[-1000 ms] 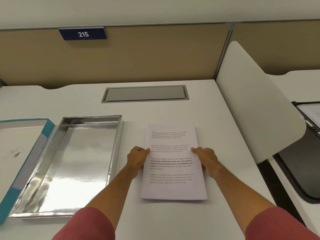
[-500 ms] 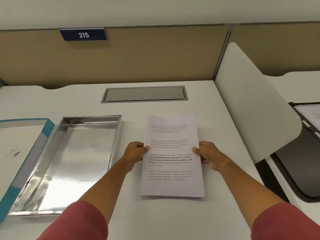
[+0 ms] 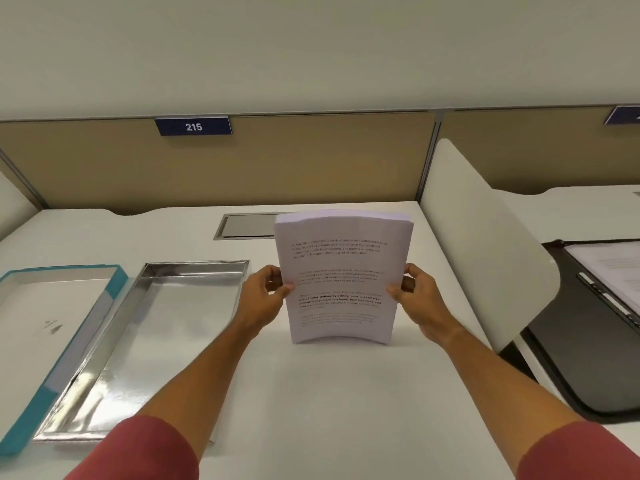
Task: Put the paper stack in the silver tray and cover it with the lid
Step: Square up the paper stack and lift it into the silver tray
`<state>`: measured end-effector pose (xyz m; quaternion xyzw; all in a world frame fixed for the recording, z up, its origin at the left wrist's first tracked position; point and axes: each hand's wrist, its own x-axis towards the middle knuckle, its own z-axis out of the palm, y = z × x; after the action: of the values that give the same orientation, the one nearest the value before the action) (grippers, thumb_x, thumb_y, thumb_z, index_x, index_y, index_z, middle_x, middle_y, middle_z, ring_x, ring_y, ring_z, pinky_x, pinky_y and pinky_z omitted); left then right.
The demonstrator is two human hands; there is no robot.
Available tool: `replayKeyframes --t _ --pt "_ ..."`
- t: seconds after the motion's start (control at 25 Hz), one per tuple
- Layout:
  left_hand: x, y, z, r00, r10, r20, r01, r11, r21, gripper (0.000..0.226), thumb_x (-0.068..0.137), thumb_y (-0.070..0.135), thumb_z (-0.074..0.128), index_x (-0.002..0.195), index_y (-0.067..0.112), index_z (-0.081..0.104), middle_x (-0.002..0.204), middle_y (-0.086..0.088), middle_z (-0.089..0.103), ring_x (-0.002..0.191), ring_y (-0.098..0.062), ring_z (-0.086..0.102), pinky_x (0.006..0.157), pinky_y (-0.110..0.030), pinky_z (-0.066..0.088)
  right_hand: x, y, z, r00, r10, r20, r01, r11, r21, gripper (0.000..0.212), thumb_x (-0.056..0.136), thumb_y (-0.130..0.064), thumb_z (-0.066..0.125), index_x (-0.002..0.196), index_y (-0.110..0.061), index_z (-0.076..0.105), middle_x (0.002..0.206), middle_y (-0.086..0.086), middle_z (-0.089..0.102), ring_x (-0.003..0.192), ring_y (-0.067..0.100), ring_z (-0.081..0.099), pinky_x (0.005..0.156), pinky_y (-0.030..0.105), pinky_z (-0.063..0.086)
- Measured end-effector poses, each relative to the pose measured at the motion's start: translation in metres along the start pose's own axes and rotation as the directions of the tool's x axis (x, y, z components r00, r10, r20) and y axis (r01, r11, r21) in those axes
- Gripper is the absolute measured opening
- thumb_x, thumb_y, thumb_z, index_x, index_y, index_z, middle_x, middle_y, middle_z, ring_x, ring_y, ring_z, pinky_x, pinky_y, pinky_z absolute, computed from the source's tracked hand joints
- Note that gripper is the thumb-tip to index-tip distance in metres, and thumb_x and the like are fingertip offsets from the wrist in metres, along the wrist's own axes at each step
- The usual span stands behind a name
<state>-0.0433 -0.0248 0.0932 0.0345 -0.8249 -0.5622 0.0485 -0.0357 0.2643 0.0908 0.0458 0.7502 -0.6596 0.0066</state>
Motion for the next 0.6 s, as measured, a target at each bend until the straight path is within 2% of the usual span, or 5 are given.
replayKeyframes --t 0.08,0.32,0.6 --pt "-0.001 0.003 -0.001 1.000 0.020 -0.003 -0.020 1.000 0.014 0.018 0.087 0.014 0.066 0.104 0.012 0.062 0.103 -0.003 0.070 0.092 -0.021 0.068 0.080 -0.035 0.056 -0.002 -0.004 -0.002 0.999 -0.031 0.018 0.032 0.999 -0.037 0.025 0.089 -0.003 0.063 0.113 -0.010 0.061 0.105 0.005 0.074 0.099 0.020 0.070 0.084 0.031 0.058" --pt "-0.001 0.007 0.002 0.999 0.037 -0.021 -0.036 0.998 0.051 0.017 0.089 0.010 0.063 0.106 0.008 0.063 0.108 -0.007 0.070 0.094 -0.027 0.066 0.080 -0.036 0.055 -0.002 -0.009 -0.002 0.998 -0.062 0.016 0.063 0.994 -0.090 0.031 0.089 -0.004 0.064 0.120 -0.008 0.062 0.113 0.011 0.071 0.107 0.029 0.066 0.095 0.046 0.054" --pt "-0.006 0.000 0.005 1.000 -0.005 -0.012 0.005 1.000 0.026 0.018 0.088 0.010 0.066 0.105 0.009 0.064 0.106 -0.006 0.071 0.096 -0.025 0.066 0.086 -0.038 0.055 -0.004 -0.001 -0.014 0.999 -0.014 0.043 0.017 0.996 -0.090 0.025 0.088 0.000 0.065 0.112 -0.006 0.066 0.108 0.010 0.073 0.104 0.026 0.068 0.097 0.044 0.054"
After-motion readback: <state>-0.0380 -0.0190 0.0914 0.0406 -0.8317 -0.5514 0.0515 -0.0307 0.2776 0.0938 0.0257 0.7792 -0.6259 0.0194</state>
